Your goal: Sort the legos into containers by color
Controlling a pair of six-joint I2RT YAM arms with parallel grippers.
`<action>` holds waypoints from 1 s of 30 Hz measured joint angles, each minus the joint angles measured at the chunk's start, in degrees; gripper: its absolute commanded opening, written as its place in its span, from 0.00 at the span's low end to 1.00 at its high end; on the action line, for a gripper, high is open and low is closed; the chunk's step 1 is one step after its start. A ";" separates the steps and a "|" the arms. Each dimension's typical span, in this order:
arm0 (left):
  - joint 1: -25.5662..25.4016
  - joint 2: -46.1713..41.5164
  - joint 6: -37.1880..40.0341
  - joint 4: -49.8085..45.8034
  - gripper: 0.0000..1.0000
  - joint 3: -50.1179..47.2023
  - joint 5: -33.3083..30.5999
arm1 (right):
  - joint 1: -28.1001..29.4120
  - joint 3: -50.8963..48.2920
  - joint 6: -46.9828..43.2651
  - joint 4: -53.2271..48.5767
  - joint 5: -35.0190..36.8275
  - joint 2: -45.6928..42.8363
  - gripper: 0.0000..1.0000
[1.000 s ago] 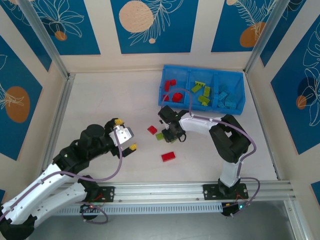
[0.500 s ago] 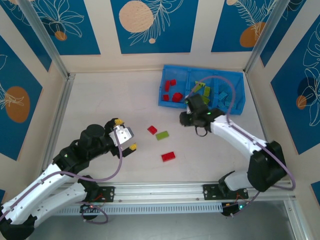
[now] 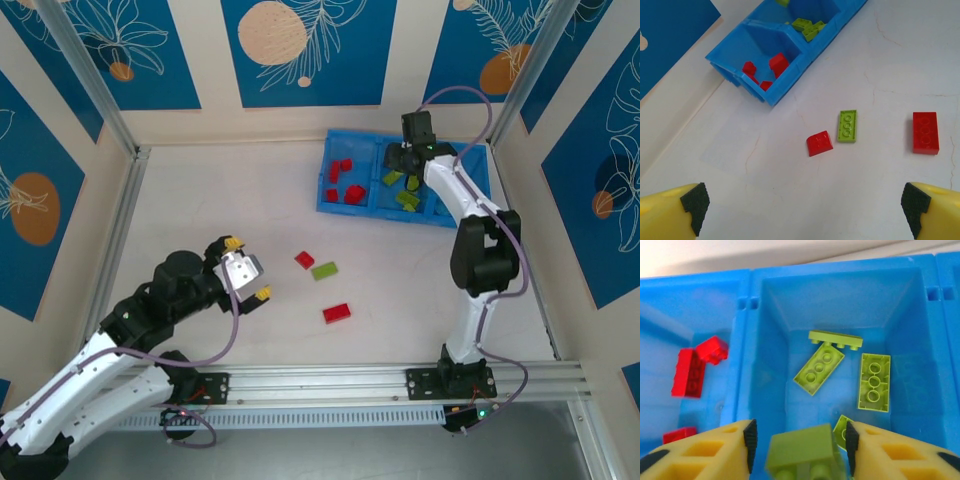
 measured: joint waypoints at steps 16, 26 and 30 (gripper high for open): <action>0.09 0.44 -0.02 -0.13 1.00 0.00 -0.31 | 23.76 -20.11 1.53 -8.41 1.01 -28.46 0.92; 0.52 1.79 -0.02 -0.15 1.00 0.00 0.79 | 36.96 -22.69 3.85 -16.39 -1.40 -13.07 0.99; 0.61 1.84 0.00 -0.15 1.00 0.00 0.76 | 36.68 -21.62 2.80 -17.03 -2.95 -4.55 1.00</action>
